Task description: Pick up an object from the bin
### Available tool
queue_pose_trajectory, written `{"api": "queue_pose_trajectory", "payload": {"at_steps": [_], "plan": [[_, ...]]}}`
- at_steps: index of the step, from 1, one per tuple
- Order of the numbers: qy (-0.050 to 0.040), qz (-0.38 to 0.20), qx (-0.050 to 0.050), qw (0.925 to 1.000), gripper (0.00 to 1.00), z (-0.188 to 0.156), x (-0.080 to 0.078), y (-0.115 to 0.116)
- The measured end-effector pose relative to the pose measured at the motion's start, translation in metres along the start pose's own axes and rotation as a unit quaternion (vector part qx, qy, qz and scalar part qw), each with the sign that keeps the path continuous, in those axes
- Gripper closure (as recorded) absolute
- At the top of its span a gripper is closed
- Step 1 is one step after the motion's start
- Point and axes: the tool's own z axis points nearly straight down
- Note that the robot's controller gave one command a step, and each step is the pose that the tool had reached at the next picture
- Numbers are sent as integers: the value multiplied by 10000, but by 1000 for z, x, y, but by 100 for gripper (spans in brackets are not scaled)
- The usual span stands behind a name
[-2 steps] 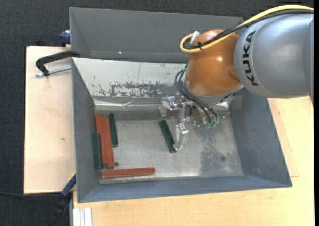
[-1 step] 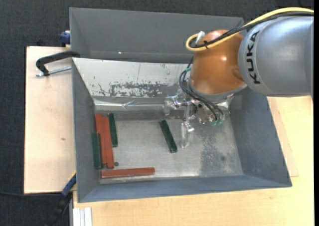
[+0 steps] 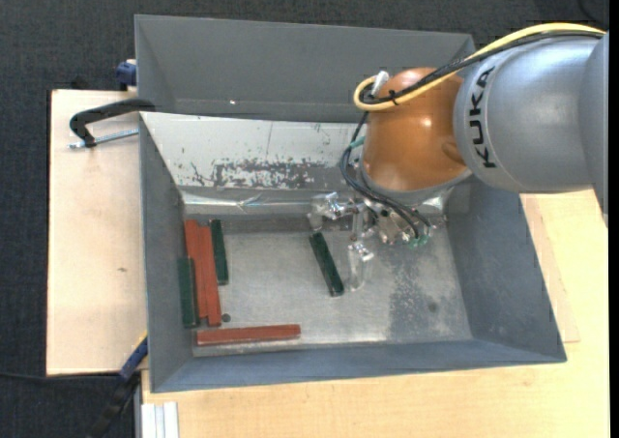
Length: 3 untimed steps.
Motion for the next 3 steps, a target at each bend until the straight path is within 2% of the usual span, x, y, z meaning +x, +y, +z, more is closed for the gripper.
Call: {"api": "queue_pose_trajectory", "payload": {"at_steps": [1, 2, 3], "plan": [[-85, -2314, 15, 9728, 100, 23, -19, 5], [-11, -2315, -11, 9728, 0, 28, -15, 5], [-4, -2316, -14, 9728, 100, 29, -14, 5]]}}
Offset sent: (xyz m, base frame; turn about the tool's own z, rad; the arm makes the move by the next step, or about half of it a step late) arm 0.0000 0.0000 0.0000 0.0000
